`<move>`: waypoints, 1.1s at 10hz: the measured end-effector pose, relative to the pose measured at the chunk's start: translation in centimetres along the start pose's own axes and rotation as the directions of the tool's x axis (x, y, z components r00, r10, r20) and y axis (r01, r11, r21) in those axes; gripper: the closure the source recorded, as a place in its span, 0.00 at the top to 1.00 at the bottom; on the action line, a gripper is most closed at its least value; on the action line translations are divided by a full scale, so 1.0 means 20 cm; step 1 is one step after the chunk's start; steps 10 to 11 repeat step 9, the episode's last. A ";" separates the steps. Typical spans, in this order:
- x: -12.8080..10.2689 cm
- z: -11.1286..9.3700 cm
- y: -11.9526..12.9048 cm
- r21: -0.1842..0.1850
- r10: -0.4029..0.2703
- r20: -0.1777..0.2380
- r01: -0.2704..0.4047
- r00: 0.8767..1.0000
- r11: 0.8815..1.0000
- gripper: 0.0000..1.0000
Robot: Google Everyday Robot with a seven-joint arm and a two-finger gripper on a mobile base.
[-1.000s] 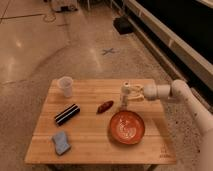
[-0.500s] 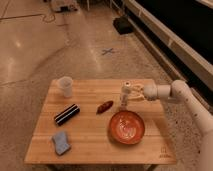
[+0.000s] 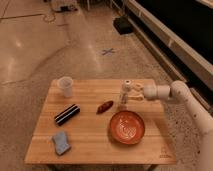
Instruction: Stand the bottle upright
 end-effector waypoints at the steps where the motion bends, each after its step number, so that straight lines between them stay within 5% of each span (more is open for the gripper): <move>1: 0.00 0.01 0.00 -0.002 -0.001 0.003 0.001 1.000 1.000 0.53; 11: -0.01 0.01 -0.02 0.010 -0.016 0.024 0.016 1.000 1.000 0.53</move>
